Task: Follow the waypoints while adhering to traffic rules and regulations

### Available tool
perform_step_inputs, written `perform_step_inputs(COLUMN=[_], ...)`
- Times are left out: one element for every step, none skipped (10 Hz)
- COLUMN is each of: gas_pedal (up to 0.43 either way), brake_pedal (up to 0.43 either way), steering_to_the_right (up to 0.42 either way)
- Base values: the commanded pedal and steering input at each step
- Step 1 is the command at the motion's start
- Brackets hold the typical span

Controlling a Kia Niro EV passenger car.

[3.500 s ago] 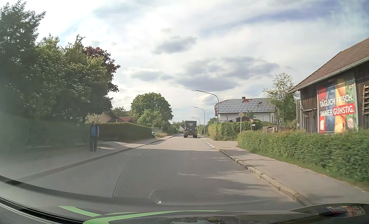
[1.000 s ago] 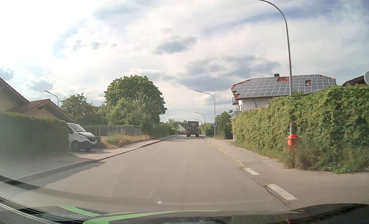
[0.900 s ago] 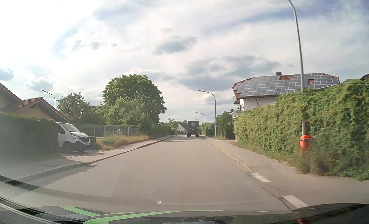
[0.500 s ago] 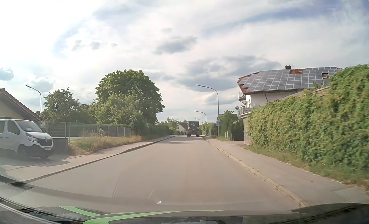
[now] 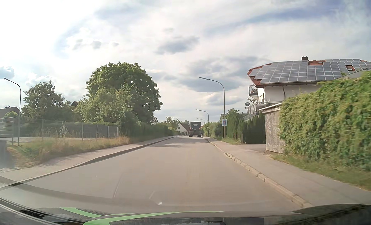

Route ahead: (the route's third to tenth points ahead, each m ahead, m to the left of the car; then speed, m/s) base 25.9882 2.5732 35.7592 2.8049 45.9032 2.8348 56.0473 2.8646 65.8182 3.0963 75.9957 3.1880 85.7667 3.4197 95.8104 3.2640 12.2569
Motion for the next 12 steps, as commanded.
perform_step_inputs(gas_pedal=[0.118,0.118,0.118,0.118,0.118,0.118,0.118,0.118,0.118,0.118,0.118,0.118], brake_pedal=[0.000,0.000,0.000,0.000,0.000,0.000,0.000,0.000,0.000,0.000,0.000,0.000], steering_to_the_right=[-0.002,-0.002,0.000,0.000,0.000,0.000,-0.001,0.000,0.000,-0.001,-0.001,-0.001])
